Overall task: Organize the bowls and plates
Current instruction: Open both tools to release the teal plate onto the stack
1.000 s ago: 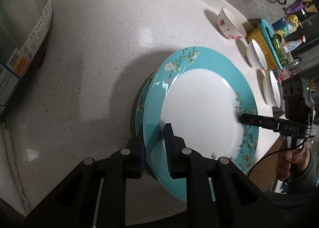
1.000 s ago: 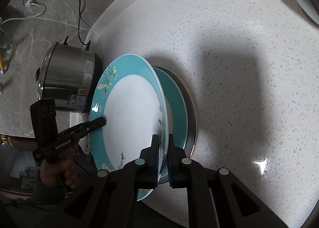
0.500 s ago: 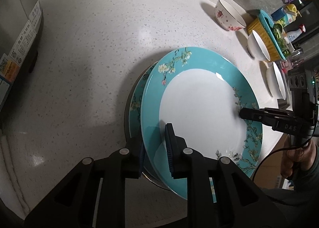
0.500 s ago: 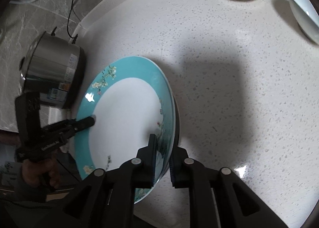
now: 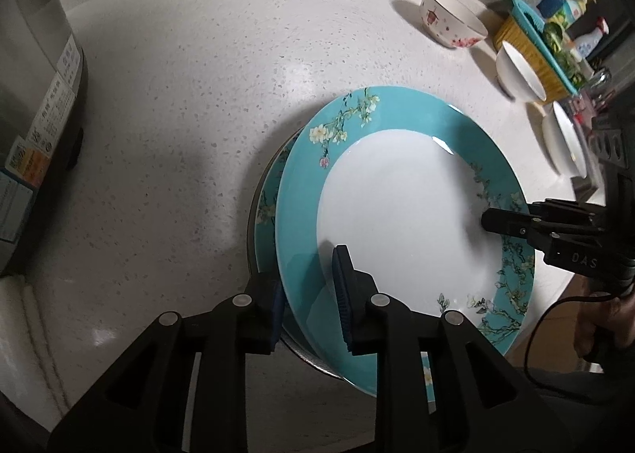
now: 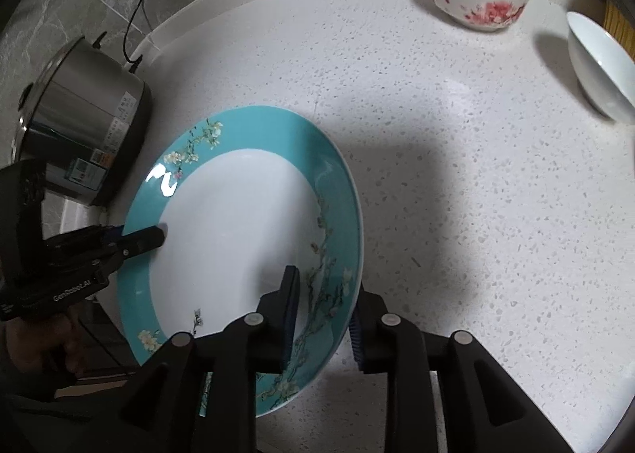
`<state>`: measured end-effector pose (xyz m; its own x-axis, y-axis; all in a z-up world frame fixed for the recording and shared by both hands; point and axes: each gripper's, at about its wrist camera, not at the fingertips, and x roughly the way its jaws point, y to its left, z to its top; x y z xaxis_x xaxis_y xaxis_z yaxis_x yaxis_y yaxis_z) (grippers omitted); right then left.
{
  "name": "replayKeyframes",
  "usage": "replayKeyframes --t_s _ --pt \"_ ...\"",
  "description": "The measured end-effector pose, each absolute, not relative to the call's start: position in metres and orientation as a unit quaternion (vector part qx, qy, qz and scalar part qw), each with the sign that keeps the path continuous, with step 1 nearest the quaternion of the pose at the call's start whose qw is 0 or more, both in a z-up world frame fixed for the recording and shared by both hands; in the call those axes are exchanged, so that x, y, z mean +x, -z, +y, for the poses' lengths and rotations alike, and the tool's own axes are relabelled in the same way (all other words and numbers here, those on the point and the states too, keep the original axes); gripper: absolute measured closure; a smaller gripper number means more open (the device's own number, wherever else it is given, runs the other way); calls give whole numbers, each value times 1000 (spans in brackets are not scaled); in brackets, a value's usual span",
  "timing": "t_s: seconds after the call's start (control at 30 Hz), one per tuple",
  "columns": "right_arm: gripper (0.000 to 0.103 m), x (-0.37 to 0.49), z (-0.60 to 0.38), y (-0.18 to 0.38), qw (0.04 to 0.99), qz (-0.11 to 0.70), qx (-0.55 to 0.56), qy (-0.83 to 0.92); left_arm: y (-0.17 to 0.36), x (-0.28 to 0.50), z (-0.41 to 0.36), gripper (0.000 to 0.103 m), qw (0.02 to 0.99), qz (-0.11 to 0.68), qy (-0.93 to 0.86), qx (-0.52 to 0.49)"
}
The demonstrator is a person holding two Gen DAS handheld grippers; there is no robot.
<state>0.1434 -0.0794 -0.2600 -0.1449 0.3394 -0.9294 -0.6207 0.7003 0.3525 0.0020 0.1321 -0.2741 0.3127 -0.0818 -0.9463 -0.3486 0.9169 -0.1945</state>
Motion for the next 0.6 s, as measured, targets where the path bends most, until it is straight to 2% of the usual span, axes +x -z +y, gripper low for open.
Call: replayKeyframes --t_s 0.13,0.2,0.23,0.27,0.5,0.57,0.6 --pt "71 136 -75 261 653 653 -126 -362 270 5 127 72 794 580 -91 -161" --pt "70 132 -71 259 659 646 -140 -358 267 6 124 57 798 579 -94 -141" --pt "69 130 -68 259 661 644 -143 -356 266 8 121 37 799 580 -99 -126" --pt "68 129 -66 259 663 643 -145 -355 266 8 120 29 799 581 -99 -120" --pt "64 125 -61 262 671 644 -130 -343 264 5 127 29 800 579 -96 -125" --pt "47 127 -68 261 673 648 -103 -342 260 0 132 29 804 572 -98 -131" --pt "35 127 -70 259 679 644 -97 -338 255 -1 134 29 806 567 -99 -136"
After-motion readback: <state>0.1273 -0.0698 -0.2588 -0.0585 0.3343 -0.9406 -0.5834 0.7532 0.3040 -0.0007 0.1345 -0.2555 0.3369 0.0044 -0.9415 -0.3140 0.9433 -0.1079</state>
